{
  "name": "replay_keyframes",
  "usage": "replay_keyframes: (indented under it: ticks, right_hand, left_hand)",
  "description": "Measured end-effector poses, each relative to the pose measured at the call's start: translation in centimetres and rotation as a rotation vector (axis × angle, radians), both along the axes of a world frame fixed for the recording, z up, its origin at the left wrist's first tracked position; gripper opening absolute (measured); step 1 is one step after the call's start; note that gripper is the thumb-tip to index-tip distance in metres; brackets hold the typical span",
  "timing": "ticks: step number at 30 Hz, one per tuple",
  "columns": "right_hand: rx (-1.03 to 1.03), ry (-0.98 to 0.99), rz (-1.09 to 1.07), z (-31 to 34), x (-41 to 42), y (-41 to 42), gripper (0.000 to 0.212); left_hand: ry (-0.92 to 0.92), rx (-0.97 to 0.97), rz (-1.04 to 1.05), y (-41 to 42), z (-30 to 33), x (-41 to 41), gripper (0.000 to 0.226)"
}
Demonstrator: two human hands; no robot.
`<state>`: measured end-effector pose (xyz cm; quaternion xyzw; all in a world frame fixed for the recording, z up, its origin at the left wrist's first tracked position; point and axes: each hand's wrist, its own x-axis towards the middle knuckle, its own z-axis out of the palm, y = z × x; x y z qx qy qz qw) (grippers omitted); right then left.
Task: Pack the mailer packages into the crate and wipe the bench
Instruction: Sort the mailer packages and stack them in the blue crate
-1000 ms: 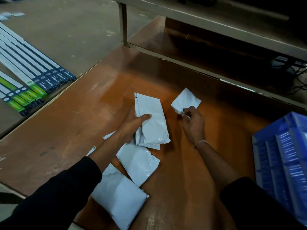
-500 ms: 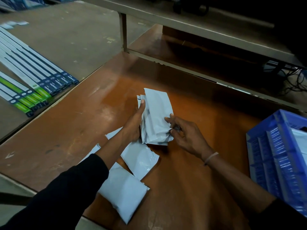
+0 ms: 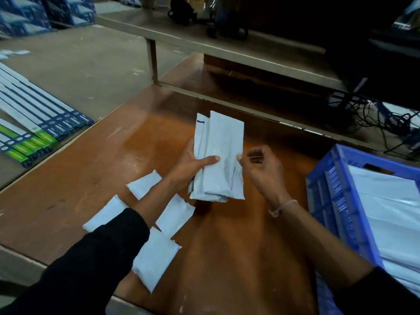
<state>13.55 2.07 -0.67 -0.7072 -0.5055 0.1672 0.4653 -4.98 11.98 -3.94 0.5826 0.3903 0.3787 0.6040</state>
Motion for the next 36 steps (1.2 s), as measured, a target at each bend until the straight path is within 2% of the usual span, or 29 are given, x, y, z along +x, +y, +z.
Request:
replay_keyframes:
  ticks: [4,6,13,19,24,28,33,36]
  right_hand:
    - [-0.122,0.381,0.030,2.8,2.6,-2.2,0.066]
    - [-0.164,0.510,0.061,3.6,4.2,-3.6,0.071]
    - [-0.068,0.674,0.065,5.2,10.0,-9.6,0.066]
    - [0.059,0.822,0.036,6.9,15.4,-15.5,0.045]
    - [0.124,0.999,-0.016,7.5,20.2,-19.7,0.040]
    - [0.228,1.128,-0.138,7.8,24.1,-22.6,0.042]
    - [0.315,1.277,-0.388,7.0,28.4,-25.4,0.040]
    - [0.281,1.303,-0.495,6.0,30.3,-26.1,0.041]
  left_hand:
    - [-0.022,0.042,-0.082,-2.7,1.8,2.4,0.076]
    - [-0.058,0.044,-0.134,-3.9,2.4,4.0,0.078]
    - [-0.078,0.063,-0.313,-8.5,5.3,10.3,0.072]
    - [-0.012,0.087,-0.529,-12.5,8.1,16.1,0.074]
    - [0.124,0.188,-0.650,-14.8,11.1,21.8,0.069]
    - [0.350,0.330,-0.675,-16.1,13.0,26.5,0.067]
    - [0.476,0.366,-0.713,-17.5,12.5,31.1,0.085]
    - [0.545,0.403,-0.657,-17.3,11.7,33.2,0.096]
